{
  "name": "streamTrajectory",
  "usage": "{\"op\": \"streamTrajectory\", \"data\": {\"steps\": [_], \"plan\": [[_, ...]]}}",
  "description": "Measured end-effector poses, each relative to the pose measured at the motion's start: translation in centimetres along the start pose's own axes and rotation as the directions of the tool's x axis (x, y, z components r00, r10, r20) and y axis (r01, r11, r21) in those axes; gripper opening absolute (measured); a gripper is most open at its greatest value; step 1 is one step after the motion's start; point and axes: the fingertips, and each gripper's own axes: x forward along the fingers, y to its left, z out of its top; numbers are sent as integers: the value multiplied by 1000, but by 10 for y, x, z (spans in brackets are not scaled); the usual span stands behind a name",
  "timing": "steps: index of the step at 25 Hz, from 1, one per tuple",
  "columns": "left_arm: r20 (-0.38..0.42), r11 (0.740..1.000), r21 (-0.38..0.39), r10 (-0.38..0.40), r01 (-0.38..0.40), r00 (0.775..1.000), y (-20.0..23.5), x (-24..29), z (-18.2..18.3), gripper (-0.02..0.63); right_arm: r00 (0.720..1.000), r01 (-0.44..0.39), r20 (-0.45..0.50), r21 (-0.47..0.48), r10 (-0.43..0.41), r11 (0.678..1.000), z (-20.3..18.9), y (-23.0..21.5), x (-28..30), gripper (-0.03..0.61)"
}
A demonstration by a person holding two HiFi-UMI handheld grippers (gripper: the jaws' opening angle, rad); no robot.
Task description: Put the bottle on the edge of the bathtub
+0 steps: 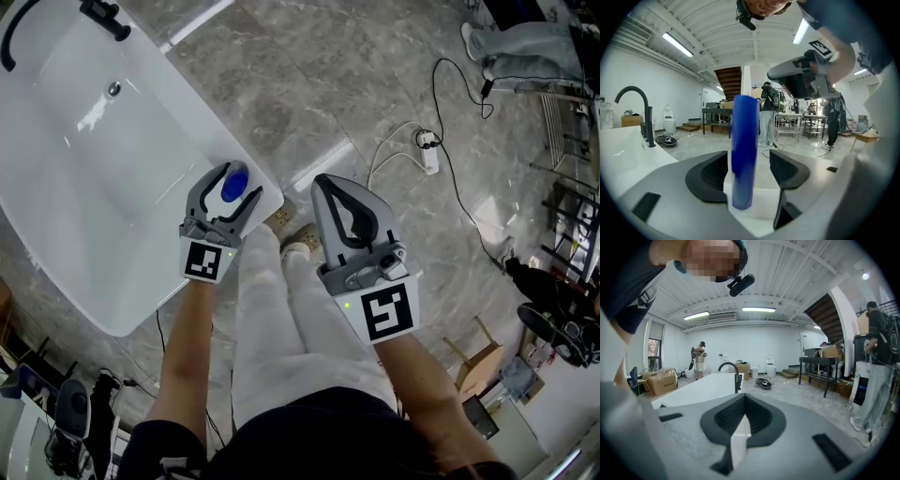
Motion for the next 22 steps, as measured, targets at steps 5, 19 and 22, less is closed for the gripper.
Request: {"op": "streamTrajectory", "data": {"steps": [5,19,22], "plan": [[85,992,-121,42,-31,995,14,-14,44,282,1000,-1,22,-12,2,1000,16,2,-3,0],[228,999,-37,38,-31,973,23,-66,220,138,985,62,164,-75,-49,995,122,-1,-38,0],[260,1000,1,25,-26,965,25,-78,253,86,980,81,192,-98,-61,992,143,-1,-46,0]]}}
